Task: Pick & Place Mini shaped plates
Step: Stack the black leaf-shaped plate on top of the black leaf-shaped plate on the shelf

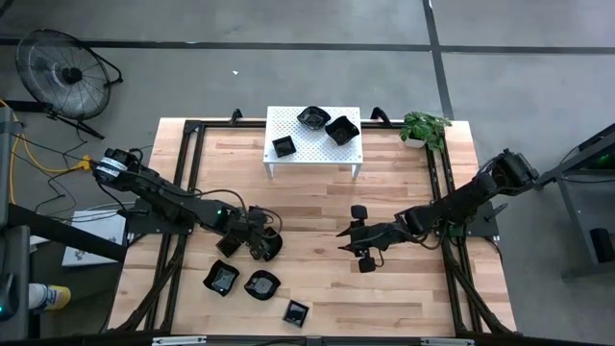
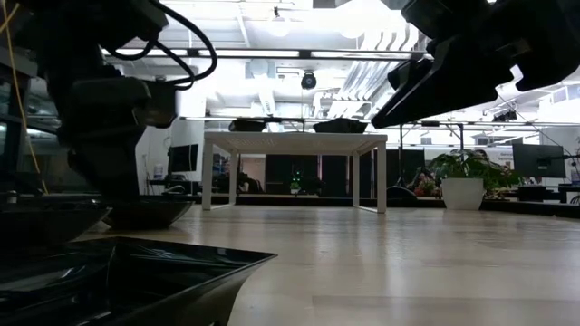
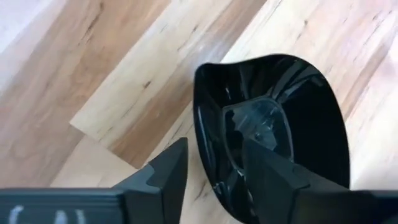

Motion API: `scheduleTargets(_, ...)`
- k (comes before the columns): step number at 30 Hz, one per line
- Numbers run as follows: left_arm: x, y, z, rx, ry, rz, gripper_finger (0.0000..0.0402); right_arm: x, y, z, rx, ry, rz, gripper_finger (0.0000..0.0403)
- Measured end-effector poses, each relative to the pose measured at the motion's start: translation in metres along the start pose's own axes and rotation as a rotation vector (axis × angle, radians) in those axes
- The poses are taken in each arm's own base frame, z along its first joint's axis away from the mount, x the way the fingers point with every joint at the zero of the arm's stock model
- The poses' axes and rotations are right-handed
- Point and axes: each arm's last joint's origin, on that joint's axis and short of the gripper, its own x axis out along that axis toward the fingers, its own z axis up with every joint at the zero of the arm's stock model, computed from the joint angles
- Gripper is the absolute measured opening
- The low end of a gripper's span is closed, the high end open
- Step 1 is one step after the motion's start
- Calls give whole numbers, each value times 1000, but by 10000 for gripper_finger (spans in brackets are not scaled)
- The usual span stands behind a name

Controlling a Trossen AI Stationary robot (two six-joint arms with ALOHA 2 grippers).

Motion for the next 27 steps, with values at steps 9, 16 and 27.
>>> scheduleTargets(9,0,0,-1,4,13,-2,70,0,0,0,-1,0,0,149)
scheduleTargets(16,0,0,0,38,12,-6,12,0,0,0,-1,0,0,149)
scheduleTargets(27,-4,-8,7,125,-41,-14,1,0,0,0,25,0,0,149)
